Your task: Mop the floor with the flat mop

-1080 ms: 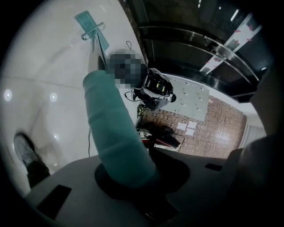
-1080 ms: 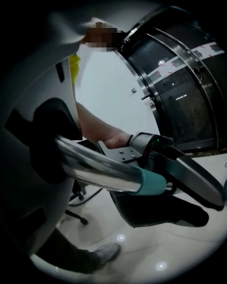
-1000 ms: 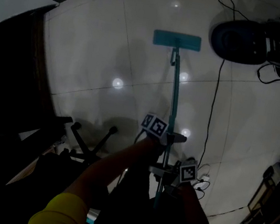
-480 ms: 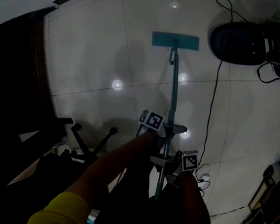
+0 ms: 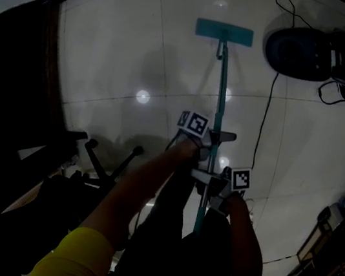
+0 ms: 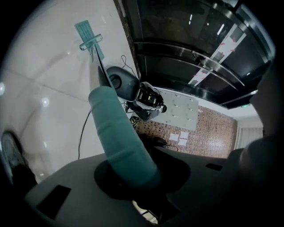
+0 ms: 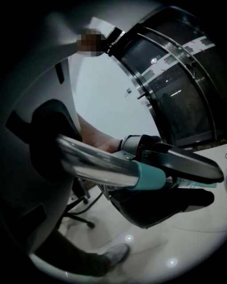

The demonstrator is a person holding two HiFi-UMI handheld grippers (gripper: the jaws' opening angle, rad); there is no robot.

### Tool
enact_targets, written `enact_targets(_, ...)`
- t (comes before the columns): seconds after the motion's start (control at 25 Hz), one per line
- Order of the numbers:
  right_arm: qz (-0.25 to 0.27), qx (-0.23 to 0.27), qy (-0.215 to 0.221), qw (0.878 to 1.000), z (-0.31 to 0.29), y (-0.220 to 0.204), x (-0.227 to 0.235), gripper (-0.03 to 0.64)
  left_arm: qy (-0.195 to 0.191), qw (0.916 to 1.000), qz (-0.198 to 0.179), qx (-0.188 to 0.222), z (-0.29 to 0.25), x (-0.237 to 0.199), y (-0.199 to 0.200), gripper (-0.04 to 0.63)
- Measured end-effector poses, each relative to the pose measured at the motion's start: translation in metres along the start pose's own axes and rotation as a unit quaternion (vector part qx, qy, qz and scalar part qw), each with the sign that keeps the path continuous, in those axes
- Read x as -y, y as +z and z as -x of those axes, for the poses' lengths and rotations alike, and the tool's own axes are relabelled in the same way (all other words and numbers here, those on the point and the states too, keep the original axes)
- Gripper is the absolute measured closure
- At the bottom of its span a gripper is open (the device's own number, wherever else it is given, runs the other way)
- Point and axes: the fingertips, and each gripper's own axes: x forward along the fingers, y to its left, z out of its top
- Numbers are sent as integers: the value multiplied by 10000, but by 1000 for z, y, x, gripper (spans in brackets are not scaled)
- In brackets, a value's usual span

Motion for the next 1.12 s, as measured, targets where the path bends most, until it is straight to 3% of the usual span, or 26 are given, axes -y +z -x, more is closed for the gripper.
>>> enact_targets(0.16,-500,-725,-624,9942,43,-146,10,601,-16,9955,767,555,7,13,-141,482)
enact_targets(0.28,-677,-1267,-888,9856,63,-210,2,592,-271,9873,1151,1063,10,29,-198,488)
enact_targets(0.36,-584,-1492,-1004,9820,64,-213,3,584,-532,9871,923,1194,10,36,-195,484)
enact_targets(0.44,-396,-1886,-1166,9743,58,-200,8,574,-659,9909,622,998,9,35,-176,462)
enact_targets(0.52,-260,-2182,-1195,9682,50,-181,11,552,-586,9932,607,799,12,27,-155,451)
enact_targets(0.64,-131,-1991,-1005,9747,36,-142,13,554,-664,9921,650,847,19,26,-116,445)
enact_targets(0.8,50,-1735,-1212,9773,19,-102,39,578,-305,9960,93,831,29,-7,-75,445)
enact_targets(0.96,66,-1460,-881,9853,17,-85,28,578,-318,9944,57,1006,31,-2,-59,443)
enact_targets(1.12,150,-1386,-814,9869,20,-88,19,575,-437,9929,-125,1098,30,12,-60,437)
